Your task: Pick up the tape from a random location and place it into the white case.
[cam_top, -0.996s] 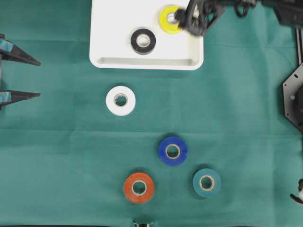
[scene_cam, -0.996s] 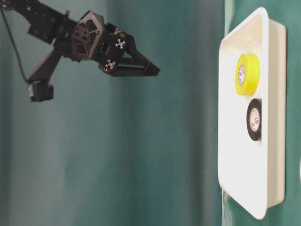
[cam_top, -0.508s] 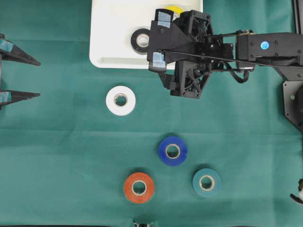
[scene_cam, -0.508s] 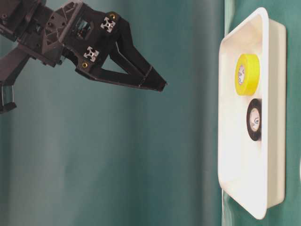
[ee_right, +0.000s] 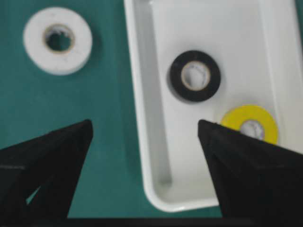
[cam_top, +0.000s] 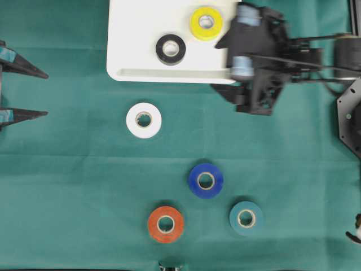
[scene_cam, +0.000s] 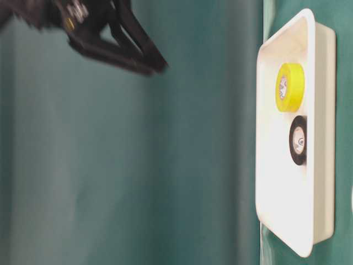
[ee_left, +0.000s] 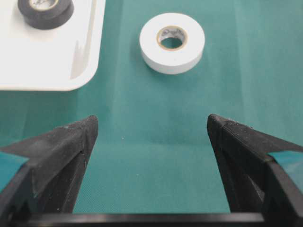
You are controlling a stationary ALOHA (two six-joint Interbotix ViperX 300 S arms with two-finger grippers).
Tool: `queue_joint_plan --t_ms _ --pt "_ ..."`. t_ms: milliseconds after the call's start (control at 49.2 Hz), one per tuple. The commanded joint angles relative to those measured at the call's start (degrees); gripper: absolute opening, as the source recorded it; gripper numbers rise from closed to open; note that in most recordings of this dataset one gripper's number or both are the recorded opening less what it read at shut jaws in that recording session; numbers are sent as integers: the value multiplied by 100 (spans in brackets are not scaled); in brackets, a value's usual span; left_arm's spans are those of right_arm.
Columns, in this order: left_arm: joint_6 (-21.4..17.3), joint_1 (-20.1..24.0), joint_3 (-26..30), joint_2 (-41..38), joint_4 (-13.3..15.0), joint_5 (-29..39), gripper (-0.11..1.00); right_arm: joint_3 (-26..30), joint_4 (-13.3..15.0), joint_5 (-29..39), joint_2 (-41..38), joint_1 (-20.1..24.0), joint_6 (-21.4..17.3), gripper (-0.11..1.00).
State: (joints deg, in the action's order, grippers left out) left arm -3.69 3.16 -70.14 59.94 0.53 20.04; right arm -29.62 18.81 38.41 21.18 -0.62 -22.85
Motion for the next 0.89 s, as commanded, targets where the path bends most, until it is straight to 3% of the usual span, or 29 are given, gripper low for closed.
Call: queue_joint_plan --t_ms 0,488,874 --pt "9 9 88 -62 9 -26 93 -325 18 -220 650 9 -44 91" --pt "9 9 79 -62 18 -35 93 -2505 9 -949 3076 -202 -167 90" --pt "9 9 70 -62 9 -62 93 -3524 -35 -1969 3419 -237 -229 90"
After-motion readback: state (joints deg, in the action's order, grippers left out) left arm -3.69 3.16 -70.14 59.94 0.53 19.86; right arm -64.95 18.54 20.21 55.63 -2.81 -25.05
